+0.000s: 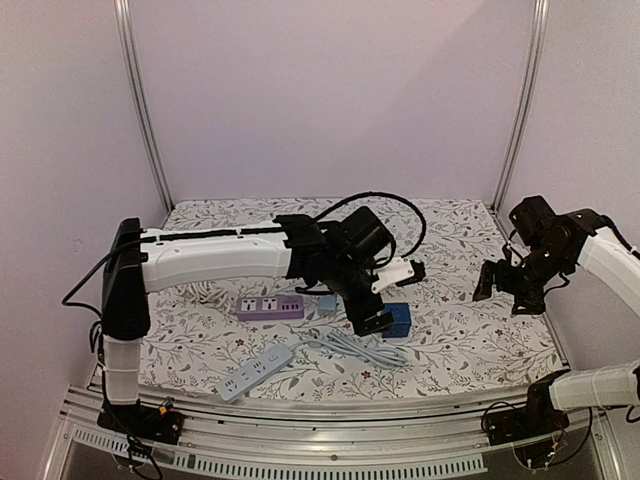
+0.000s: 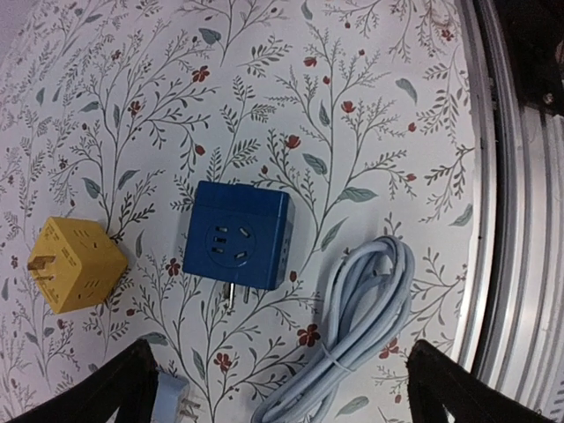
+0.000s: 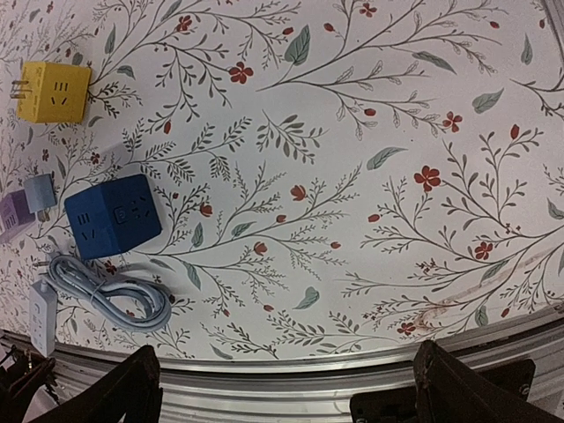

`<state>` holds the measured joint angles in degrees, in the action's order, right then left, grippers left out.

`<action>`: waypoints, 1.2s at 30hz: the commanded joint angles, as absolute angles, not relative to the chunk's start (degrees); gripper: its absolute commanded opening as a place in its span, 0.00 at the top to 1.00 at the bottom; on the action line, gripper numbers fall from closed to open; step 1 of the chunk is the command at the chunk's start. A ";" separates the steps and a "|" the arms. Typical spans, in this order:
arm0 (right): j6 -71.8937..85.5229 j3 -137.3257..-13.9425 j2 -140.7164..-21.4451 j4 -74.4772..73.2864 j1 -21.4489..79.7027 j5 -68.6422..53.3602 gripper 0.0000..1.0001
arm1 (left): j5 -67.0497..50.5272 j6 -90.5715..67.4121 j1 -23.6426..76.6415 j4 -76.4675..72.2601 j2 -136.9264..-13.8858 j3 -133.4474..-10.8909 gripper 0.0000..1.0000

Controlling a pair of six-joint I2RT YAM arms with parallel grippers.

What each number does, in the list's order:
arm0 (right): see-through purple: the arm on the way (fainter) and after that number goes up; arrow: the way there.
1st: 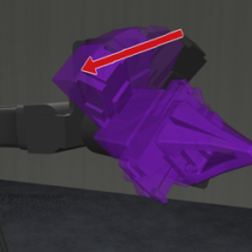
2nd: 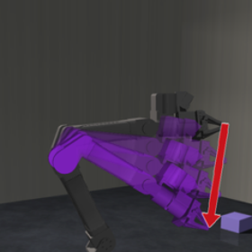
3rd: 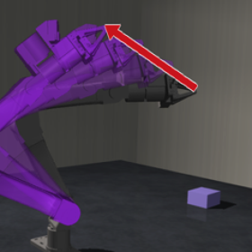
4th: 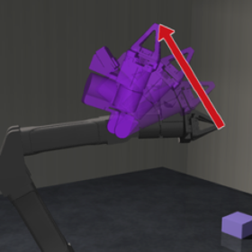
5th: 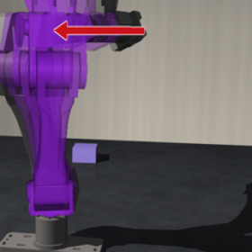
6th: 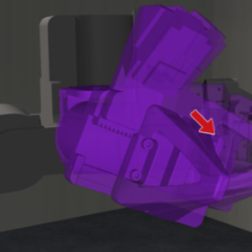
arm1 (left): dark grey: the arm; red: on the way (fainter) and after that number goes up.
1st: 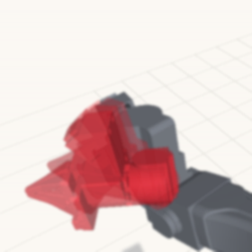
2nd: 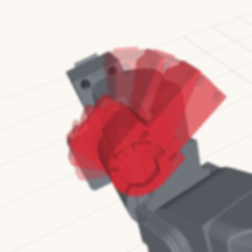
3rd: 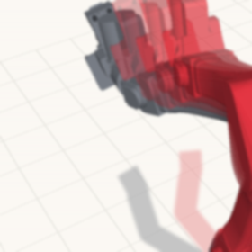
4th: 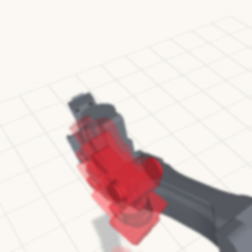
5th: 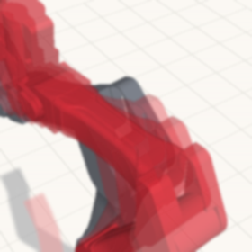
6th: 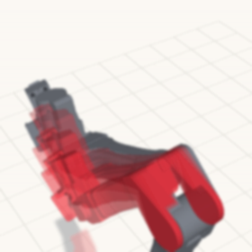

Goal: Insert the plug

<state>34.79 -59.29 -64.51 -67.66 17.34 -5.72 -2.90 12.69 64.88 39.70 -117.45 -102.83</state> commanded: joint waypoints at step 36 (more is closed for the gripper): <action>22.08 -63.72 -66.41 -75.15 17.67 -5.40 0.01 | -3.45 22.42 61.26 38.28 -136.65 -116.09 0.04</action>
<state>23.57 -62.46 -65.36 -74.19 17.34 -5.08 -4.16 22.50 61.71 39.83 -134.45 -114.39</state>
